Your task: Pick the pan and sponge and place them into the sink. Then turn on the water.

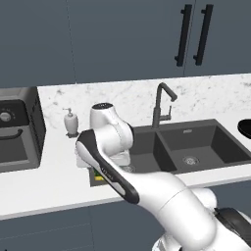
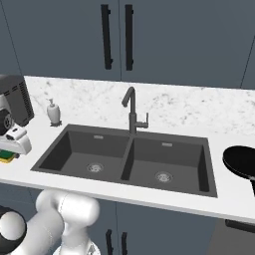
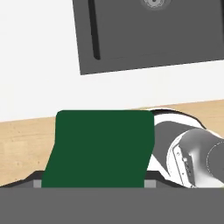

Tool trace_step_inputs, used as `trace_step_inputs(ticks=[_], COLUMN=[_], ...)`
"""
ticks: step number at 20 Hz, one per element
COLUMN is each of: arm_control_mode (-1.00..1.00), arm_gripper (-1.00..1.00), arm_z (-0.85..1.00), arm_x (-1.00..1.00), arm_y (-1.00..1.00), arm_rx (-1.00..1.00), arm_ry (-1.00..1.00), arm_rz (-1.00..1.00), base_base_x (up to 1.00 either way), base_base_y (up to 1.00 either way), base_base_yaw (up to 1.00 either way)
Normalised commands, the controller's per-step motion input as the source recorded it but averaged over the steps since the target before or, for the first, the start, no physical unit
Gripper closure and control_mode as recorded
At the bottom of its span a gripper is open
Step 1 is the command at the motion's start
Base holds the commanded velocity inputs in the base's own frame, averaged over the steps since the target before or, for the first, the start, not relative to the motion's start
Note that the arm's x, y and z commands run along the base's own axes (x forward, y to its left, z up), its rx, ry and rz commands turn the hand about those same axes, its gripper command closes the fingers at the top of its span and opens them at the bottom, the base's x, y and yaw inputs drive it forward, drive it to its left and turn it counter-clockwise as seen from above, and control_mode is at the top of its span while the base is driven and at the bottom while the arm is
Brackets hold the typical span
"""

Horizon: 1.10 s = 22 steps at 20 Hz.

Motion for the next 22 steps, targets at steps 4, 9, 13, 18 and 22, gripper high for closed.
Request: trace_step_inputs(ticks=[4,9,13,18,22], arm_control_mode=[-1.0,-1.0,-1.0,-1.0,-1.0], arm_gripper=[1.0,1.0,1.0,1.0,1.0], arm_z=[0.37,0.09,0.0,0.0,0.0], arm_x=[0.08,0.03,0.0,0.0,0.0], arm_y=[-0.54,-0.39,0.0,0.0,0.0], arm_rx=[0.0,-0.01,0.0,0.0,0.0], arm_ry=[0.05,0.04,0.0,0.0,0.0], arm_rz=[0.0,0.0,0.0,0.0,0.0], base_base_x=[0.0,0.0,0.0,0.0,0.0], base_base_y=[0.0,0.0,0.0,0.0,0.0], base_base_yaw=[0.0,0.0,0.0,0.0,0.0])
